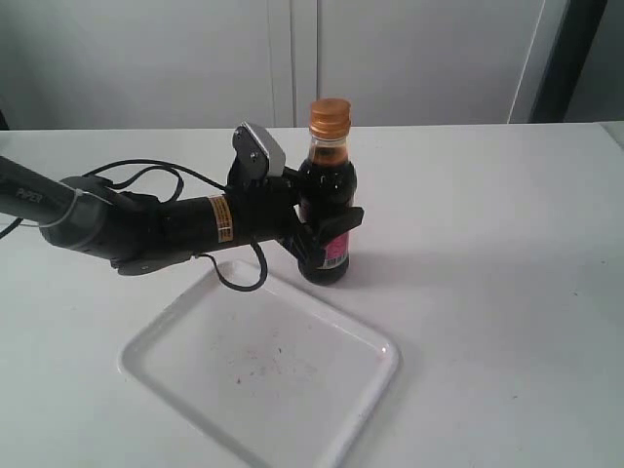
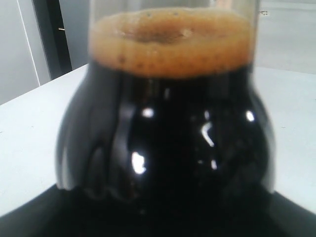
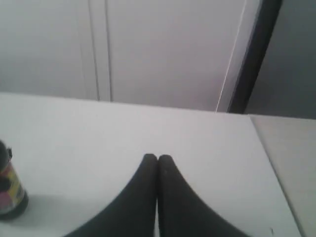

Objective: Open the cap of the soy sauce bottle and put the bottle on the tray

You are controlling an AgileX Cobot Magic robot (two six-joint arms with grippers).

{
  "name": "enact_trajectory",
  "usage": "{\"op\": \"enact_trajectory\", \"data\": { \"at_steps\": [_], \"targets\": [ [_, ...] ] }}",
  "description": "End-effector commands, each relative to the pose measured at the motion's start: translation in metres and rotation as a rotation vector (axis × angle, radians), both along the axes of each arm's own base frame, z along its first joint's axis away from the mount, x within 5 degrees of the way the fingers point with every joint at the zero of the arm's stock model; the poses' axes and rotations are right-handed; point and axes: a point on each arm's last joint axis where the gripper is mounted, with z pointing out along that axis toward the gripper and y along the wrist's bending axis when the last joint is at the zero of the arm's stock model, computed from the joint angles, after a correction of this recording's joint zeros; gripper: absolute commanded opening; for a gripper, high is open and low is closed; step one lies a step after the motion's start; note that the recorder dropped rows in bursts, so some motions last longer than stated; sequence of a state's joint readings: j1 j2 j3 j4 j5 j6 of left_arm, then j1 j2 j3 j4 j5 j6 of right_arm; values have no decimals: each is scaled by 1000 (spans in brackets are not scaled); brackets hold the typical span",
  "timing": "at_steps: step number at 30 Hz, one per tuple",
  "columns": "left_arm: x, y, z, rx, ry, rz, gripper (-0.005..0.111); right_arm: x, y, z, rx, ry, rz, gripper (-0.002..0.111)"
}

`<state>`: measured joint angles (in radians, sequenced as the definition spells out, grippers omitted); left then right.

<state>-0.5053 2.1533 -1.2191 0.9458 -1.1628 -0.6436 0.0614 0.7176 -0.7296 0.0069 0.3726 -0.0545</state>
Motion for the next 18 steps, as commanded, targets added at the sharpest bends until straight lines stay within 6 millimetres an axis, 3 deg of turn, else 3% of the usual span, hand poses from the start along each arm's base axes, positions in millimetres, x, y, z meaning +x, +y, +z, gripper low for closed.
{"op": "enact_trajectory", "data": {
  "at_steps": [1,7,18],
  "targets": [
    [-4,-3,6,-31,-14,-36,0,24,17,-1,-73,240,147,0],
    [-4,-3,6,-31,-16,-39,0,63,59,-10,-27,417,457,0],
    [-5,-4,6,-24,-19,-48,0,110,118,-21,-31,520,649,0]
  ]
}}
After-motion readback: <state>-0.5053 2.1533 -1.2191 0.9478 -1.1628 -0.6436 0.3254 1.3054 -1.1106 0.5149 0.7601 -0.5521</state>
